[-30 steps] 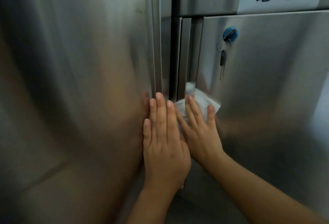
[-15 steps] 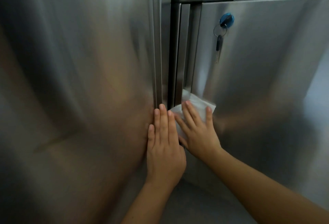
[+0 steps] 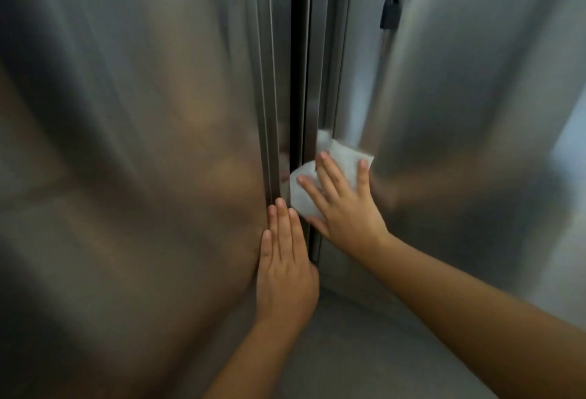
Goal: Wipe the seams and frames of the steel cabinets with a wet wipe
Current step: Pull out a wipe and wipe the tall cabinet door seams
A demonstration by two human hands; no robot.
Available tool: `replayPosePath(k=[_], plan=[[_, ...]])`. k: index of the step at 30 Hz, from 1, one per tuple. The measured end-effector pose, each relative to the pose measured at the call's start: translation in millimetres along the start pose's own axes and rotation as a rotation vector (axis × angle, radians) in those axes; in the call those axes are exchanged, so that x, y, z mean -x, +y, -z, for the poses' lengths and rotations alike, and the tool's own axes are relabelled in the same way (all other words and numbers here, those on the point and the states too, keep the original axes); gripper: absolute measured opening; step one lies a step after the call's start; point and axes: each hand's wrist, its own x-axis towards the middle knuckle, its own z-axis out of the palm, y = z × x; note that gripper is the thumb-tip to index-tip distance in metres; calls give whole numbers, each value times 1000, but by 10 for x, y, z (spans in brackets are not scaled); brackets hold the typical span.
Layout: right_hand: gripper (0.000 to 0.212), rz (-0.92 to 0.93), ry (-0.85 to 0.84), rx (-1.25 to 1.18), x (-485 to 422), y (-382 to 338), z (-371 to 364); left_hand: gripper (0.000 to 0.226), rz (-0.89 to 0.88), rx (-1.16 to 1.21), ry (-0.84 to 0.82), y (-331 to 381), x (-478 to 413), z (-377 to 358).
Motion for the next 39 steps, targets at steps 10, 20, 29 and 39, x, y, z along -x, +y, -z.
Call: replayPosePath(k=[10, 20, 29, 39], plan=[[76, 176, -228, 57, 621, -642, -528, 66, -129, -88, -56, -154, 115, -8], [75, 80, -145, -30, 600, -650, -475, 66, -61, -76, -45, -74, 101, -58], [72, 198, -418, -17, 943, -1043, -667, 72, -132, -24, -70, -152, 125, -52], [76, 265, -296, -80, 809, -679, -595, 74, -156, 35, -20, -155, 126, -80]])
